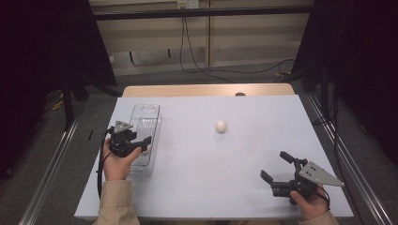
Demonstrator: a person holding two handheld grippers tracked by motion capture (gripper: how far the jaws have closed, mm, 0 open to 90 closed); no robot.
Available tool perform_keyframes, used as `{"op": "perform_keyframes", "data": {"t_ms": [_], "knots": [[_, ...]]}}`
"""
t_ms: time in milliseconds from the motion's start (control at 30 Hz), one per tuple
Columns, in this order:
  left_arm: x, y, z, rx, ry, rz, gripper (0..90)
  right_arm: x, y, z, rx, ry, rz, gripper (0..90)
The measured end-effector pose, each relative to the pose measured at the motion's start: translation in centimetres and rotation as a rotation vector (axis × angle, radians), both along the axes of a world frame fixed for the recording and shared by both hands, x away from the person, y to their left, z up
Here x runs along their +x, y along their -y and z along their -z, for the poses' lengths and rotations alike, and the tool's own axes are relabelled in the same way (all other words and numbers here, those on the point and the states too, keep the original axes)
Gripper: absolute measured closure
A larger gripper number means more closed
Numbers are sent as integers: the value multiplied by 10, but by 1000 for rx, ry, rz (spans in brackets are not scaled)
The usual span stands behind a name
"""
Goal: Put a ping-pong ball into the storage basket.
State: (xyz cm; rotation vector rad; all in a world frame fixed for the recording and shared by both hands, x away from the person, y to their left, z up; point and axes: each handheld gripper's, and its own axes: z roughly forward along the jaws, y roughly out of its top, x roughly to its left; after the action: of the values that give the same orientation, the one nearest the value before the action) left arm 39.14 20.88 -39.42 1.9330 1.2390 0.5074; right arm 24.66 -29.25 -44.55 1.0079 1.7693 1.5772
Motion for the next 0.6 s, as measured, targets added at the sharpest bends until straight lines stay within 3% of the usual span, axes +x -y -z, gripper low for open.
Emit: {"op": "perform_keyframes", "data": {"t_ms": [600], "knots": [[-8,13,-10,-61,10,61,291,0,-1,0,-5,1,-3,14]]}}
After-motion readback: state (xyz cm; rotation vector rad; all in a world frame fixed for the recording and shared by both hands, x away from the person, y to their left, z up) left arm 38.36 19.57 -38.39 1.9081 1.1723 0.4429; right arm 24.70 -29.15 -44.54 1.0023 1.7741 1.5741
